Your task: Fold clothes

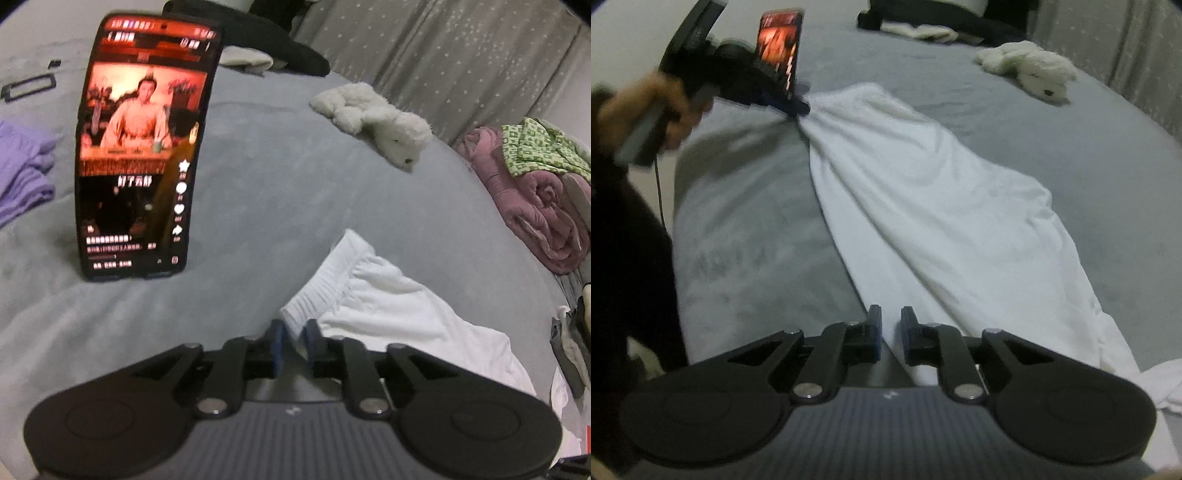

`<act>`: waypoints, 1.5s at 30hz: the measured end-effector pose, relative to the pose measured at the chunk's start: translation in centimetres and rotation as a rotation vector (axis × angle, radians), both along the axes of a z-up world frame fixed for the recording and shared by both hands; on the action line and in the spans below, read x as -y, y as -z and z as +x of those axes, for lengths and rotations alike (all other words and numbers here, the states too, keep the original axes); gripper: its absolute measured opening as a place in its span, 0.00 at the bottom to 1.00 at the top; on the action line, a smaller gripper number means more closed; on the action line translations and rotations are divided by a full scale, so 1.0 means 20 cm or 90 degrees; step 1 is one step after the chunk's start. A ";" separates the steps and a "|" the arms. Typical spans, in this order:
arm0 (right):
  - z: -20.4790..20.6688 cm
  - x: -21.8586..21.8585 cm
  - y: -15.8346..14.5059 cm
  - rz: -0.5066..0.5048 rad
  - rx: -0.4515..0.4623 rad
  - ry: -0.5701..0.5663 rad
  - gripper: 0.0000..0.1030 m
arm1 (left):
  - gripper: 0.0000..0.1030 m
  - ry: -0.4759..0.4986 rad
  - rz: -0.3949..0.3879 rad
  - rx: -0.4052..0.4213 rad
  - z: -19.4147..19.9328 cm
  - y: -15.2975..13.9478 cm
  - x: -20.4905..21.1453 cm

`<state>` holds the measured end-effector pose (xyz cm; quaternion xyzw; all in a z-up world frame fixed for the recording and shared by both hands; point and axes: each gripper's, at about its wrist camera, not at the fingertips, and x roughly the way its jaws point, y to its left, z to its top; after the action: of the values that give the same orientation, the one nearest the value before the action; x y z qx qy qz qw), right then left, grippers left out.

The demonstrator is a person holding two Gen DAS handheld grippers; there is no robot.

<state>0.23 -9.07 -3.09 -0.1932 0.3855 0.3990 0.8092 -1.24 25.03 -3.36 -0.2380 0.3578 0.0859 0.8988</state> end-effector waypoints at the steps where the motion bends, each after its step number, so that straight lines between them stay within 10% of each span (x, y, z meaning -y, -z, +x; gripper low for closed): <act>1: 0.01 0.01 -0.01 0.014 0.002 0.013 0.24 | 0.32 0.002 0.008 0.003 -0.01 -0.01 0.01; 13: 0.05 0.02 0.06 -0.050 0.059 0.049 0.30 | 0.33 0.004 0.008 0.008 0.04 0.00 0.02; 17: 0.06 0.00 0.08 -0.062 0.081 0.045 0.01 | 0.16 -0.011 0.019 0.016 0.06 0.01 0.03; 26: 0.11 0.15 -0.11 0.072 0.067 0.125 0.00 | 0.07 -0.016 0.035 0.086 0.04 -0.06 0.04; 33: 0.30 0.15 0.02 0.079 -0.004 0.209 0.00 | 0.07 -0.013 0.046 0.061 0.13 -0.03 0.07; 42: 0.34 0.19 0.00 0.112 -0.004 0.250 0.13 | 0.07 -0.032 0.025 0.045 0.18 0.00 0.07; 45: 0.31 0.18 -0.02 0.109 -0.002 0.213 0.36 | 0.07 -0.035 0.018 0.046 0.17 -0.01 0.06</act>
<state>6.37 -12.62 -2.71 -0.0559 0.3780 0.2906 0.8772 2.23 23.92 -3.25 -0.2382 0.3174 0.1068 0.9117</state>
